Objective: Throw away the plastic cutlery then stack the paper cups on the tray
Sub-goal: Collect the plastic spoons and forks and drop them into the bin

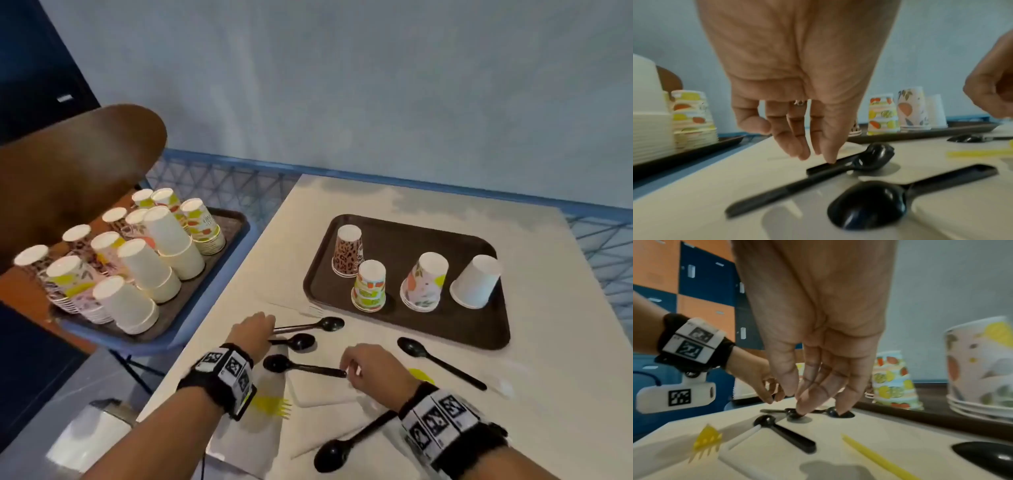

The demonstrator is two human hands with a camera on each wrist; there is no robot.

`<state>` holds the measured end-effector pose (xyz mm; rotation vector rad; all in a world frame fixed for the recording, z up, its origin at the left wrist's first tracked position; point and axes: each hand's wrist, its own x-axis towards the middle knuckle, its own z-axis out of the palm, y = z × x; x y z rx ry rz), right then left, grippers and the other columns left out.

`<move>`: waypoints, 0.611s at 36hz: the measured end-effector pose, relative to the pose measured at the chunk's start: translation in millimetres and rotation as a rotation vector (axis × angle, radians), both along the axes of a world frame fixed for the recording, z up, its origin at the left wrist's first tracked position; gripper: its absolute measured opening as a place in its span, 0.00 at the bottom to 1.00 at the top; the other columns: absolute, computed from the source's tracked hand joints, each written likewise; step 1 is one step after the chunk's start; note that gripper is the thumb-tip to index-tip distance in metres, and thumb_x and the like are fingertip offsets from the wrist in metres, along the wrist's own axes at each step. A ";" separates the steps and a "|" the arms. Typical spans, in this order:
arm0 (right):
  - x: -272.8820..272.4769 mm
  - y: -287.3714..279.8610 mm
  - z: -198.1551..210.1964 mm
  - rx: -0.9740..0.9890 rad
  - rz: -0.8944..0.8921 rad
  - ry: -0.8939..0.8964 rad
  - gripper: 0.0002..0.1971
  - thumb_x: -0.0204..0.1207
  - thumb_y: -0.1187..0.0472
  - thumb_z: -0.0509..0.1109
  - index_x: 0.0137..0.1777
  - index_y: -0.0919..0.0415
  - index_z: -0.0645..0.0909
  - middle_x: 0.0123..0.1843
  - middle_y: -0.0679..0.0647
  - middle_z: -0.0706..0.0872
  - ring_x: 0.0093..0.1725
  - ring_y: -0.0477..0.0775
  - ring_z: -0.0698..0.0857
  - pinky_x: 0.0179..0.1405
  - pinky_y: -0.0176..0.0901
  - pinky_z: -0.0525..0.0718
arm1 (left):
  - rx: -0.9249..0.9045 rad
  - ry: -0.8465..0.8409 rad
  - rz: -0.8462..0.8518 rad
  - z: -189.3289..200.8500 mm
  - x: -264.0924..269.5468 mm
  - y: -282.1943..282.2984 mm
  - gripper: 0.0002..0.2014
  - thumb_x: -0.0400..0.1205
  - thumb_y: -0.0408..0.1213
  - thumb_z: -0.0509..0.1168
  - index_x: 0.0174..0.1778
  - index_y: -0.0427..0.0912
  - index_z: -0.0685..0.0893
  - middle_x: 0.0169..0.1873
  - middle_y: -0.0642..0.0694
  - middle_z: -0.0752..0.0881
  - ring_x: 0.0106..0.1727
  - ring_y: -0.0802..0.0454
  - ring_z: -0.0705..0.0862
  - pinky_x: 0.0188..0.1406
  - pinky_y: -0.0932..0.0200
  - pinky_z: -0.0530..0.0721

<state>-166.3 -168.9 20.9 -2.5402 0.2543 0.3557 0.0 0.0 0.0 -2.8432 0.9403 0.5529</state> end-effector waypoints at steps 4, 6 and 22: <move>20.7 20.0 -8.1 -0.058 0.063 0.026 0.14 0.76 0.67 0.61 0.60 0.61 0.78 0.61 0.61 0.79 0.62 0.62 0.78 0.57 0.49 0.74 | 0.081 -0.019 -0.008 -6.3 -0.5 -2.2 0.15 0.80 0.33 0.61 0.62 0.40 0.72 0.62 0.40 0.75 0.64 0.40 0.76 0.59 0.47 0.76; 26.5 27.3 -16.4 -0.093 0.086 0.026 0.15 0.76 0.68 0.61 0.62 0.61 0.76 0.63 0.61 0.76 0.63 0.63 0.78 0.58 0.51 0.75 | 0.120 -0.025 -0.026 -11.0 -0.5 -2.4 0.16 0.80 0.34 0.62 0.63 0.41 0.72 0.63 0.41 0.75 0.66 0.40 0.76 0.61 0.47 0.75; 53.3 57.0 -41.5 -0.285 -0.009 0.092 0.13 0.76 0.70 0.58 0.60 0.66 0.73 0.64 0.63 0.77 0.64 0.64 0.76 0.56 0.54 0.76 | -0.117 0.080 -0.279 -2.4 29.1 -2.1 0.14 0.85 0.32 0.50 0.65 0.33 0.67 0.57 0.32 0.80 0.57 0.36 0.80 0.51 0.48 0.73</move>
